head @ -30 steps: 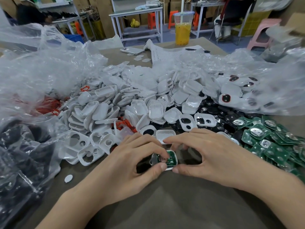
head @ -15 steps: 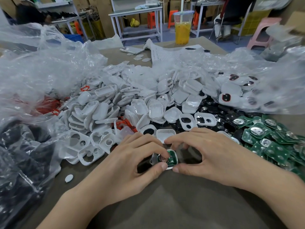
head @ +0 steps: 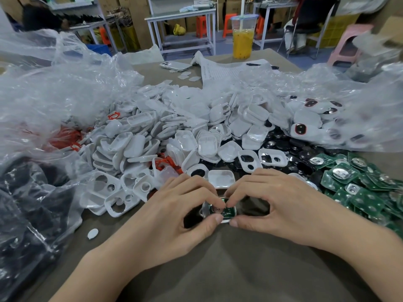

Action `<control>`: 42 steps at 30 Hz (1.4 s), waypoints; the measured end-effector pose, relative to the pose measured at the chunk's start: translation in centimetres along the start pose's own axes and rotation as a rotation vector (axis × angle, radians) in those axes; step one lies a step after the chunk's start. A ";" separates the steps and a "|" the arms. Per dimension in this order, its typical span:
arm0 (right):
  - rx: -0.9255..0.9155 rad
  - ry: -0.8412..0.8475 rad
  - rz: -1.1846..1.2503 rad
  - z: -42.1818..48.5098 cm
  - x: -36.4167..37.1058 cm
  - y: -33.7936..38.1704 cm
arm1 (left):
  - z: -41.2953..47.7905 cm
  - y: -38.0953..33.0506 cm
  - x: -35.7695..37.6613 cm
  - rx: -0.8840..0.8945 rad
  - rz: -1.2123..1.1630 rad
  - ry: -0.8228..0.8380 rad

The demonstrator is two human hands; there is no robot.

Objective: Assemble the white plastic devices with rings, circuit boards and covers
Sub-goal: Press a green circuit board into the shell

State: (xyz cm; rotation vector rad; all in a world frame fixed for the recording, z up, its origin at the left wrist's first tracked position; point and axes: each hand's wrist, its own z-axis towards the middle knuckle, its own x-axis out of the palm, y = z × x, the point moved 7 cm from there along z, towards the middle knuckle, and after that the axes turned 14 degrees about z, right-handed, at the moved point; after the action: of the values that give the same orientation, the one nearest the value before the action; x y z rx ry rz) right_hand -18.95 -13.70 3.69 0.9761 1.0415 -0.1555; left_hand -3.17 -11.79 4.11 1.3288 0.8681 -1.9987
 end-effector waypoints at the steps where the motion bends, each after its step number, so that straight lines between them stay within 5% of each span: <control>1: 0.002 -0.005 0.006 0.0 0.0 0.0 | 0.0 0.0 0.0 0.000 0.001 -0.001; 14: 0.023 0.001 0.021 0.0 -0.1 0.2 | -0.1 0.3 -0.2 -0.022 -0.005 0.035; 23: 0.043 0.010 0.022 -0.1 -0.2 0.3 | -0.2 1.1 -1.5 -0.100 -0.084 -0.081; 37: -0.035 -0.018 -0.013 0.0 0.2 0.4 | 0.2 -0.5 -1.1 0.052 0.044 0.068; 42: -0.042 -0.038 -0.005 0.0 0.2 0.3 | 0.0 0.3 -1.7 0.014 0.022 -0.029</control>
State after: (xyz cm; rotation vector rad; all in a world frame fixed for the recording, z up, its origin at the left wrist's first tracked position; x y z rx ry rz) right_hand -18.70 -13.40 3.72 0.9299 1.0089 -0.1552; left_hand -2.37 -11.76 5.60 1.3084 0.8242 -2.0057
